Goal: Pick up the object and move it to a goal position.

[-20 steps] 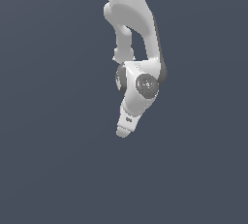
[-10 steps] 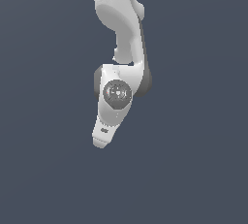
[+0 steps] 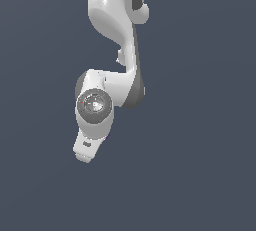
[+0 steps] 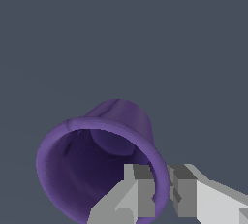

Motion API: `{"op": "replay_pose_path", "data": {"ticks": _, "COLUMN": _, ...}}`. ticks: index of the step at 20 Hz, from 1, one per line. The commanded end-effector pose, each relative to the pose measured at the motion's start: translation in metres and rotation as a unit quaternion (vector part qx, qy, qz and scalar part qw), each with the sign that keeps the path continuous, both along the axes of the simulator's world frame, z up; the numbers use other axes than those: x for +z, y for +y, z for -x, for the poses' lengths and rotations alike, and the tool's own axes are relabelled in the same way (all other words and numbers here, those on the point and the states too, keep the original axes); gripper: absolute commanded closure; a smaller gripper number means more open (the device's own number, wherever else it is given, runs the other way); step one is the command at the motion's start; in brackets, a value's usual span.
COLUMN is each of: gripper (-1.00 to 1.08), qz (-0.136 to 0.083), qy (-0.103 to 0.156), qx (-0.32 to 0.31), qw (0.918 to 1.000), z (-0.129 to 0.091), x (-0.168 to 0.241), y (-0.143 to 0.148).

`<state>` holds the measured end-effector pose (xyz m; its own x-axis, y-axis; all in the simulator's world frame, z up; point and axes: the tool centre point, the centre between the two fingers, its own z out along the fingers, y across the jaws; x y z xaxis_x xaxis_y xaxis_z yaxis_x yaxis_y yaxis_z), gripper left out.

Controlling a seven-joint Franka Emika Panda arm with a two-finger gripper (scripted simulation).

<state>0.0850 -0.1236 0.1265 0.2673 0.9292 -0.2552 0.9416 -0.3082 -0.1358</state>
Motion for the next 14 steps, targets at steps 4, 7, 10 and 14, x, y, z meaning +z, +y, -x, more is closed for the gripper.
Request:
{"op": "replay_pose_path", "data": {"ticks": 4, "gripper": 1.08, "qz": 0.0, "qy": -0.001, "qx": 0.001, "qw": 1.0, "z": -0.011, "x": 0.005, "y": -0.014}}
{"op": "replay_pose_path", "data": {"ticks": 7, "gripper": 1.08, "qz": 0.0, "qy": -0.001, "qx": 0.001, "qw": 1.0, "z": -0.015, "x": 0.006, "y": -0.019}}
{"op": "replay_pose_path", "data": {"ticks": 10, "gripper": 1.08, "qz": 0.0, "qy": -0.001, "qx": 0.001, "qw": 1.0, "z": -0.017, "x": 0.007, "y": -0.021}}
{"op": "replay_pose_path", "data": {"ticks": 14, "gripper": 1.08, "qz": 0.0, "qy": -0.001, "qx": 0.001, "qw": 1.0, "z": -0.018, "x": 0.008, "y": -0.022}}
